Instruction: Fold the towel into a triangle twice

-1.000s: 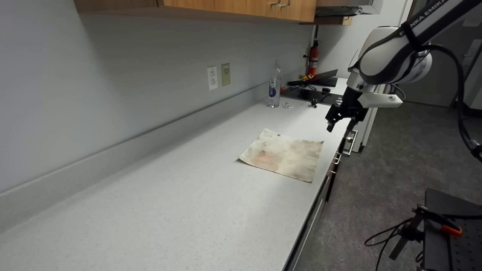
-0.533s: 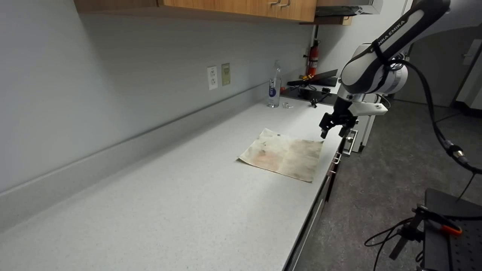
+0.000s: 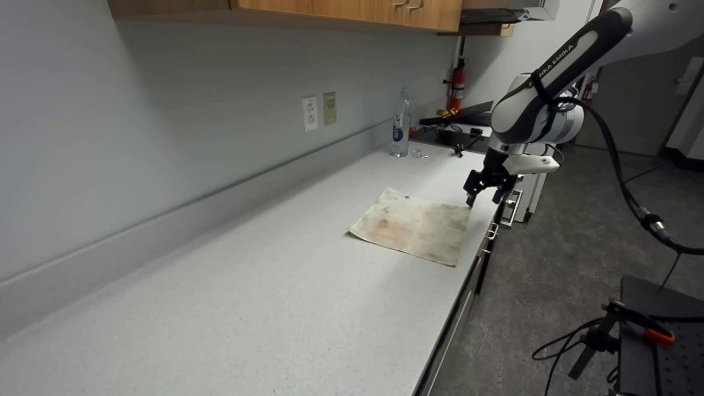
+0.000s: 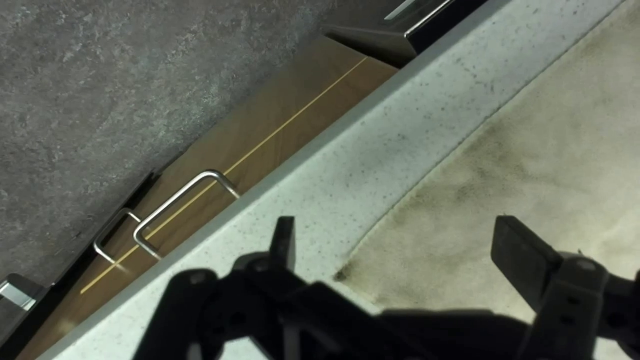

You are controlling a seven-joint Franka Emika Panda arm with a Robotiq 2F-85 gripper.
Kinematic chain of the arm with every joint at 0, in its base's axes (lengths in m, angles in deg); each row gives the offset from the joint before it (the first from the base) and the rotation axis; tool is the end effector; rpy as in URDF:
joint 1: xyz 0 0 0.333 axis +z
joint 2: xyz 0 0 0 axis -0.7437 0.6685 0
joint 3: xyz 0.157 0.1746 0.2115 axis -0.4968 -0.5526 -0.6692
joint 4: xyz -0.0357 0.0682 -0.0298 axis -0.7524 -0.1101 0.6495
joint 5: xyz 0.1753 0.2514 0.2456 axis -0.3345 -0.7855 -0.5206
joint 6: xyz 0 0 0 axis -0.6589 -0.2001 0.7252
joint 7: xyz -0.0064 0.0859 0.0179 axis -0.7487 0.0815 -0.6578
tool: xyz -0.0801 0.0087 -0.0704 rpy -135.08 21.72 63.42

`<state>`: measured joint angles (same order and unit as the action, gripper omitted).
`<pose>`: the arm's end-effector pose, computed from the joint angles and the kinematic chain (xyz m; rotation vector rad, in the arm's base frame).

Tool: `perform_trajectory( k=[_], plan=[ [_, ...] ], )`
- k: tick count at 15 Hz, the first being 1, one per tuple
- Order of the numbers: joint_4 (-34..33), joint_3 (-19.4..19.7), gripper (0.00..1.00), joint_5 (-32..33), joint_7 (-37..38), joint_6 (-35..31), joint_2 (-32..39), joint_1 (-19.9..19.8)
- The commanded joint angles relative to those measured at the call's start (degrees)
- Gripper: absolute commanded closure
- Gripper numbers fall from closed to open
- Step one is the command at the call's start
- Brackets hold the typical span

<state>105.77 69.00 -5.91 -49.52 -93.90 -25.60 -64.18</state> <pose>0.5210 -0.2417 0.2223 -2.9705 0.8388 -0.1819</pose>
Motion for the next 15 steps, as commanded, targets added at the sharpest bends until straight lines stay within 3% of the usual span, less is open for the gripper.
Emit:
perform_trajectory(
  k=[1, 15],
  plan=[
    [-1.1, -0.9, 0.00, -1.2, -0.9, -0.7, 1.7, -1.5],
    [-13.6, -5.3, 0.00, -2.3, -2.6, -1.5, 12.3, -6.2]
  ],
)
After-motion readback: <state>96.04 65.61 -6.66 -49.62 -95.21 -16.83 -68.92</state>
